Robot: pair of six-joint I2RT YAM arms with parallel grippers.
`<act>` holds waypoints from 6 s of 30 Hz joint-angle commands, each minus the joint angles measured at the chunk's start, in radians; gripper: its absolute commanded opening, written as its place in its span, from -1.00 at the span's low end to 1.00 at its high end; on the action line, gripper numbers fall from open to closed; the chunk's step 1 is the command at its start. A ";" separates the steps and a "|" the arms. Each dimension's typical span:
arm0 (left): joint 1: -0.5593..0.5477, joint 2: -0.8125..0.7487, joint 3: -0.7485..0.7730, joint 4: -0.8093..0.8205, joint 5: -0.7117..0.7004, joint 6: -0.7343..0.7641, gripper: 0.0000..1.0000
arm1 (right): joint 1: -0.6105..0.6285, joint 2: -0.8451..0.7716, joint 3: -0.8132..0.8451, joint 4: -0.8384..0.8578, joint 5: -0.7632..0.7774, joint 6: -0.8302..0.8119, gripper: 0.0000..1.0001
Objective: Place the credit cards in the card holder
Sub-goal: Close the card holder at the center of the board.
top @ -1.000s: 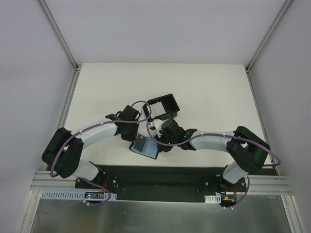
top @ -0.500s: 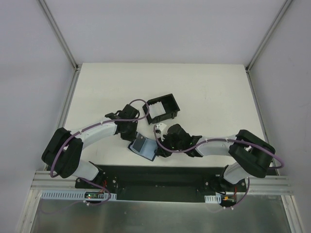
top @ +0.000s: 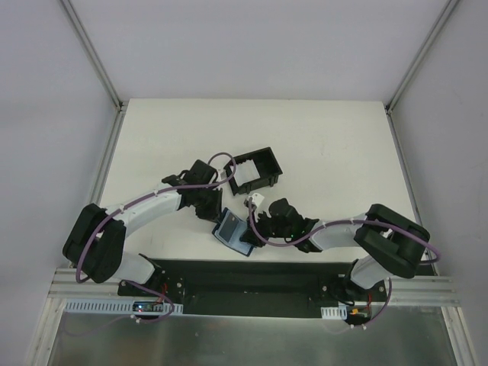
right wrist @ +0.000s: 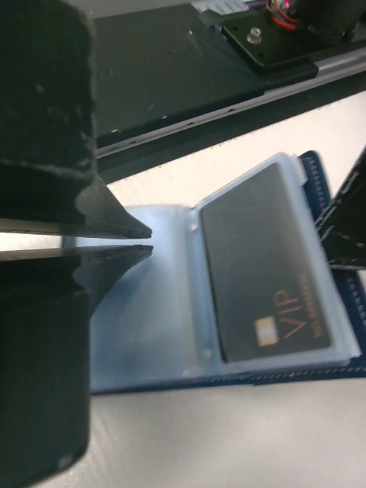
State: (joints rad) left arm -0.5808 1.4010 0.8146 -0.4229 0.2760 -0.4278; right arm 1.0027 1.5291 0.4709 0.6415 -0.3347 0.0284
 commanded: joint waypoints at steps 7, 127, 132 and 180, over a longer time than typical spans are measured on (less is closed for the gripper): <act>-0.007 -0.040 -0.015 0.125 0.189 -0.068 -1.00 | -0.001 -0.012 -0.025 0.097 -0.004 0.041 -0.71; -0.003 -0.269 -0.098 0.099 -0.170 -0.187 0.26 | -0.004 0.129 0.310 -0.908 0.522 0.513 -0.78; 0.151 -0.267 -0.195 0.148 -0.032 -0.167 0.38 | -0.004 0.132 0.310 -0.904 0.516 0.512 -0.77; 0.078 -0.057 -0.259 0.687 0.372 -0.299 -0.15 | -0.018 0.148 0.295 -0.870 0.493 0.518 -0.73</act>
State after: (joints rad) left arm -0.4377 1.3262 0.5072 0.2871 0.7040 -0.7151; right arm 0.9867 1.5913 0.8345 -0.2516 0.1745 0.5148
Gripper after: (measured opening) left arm 0.429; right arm 0.135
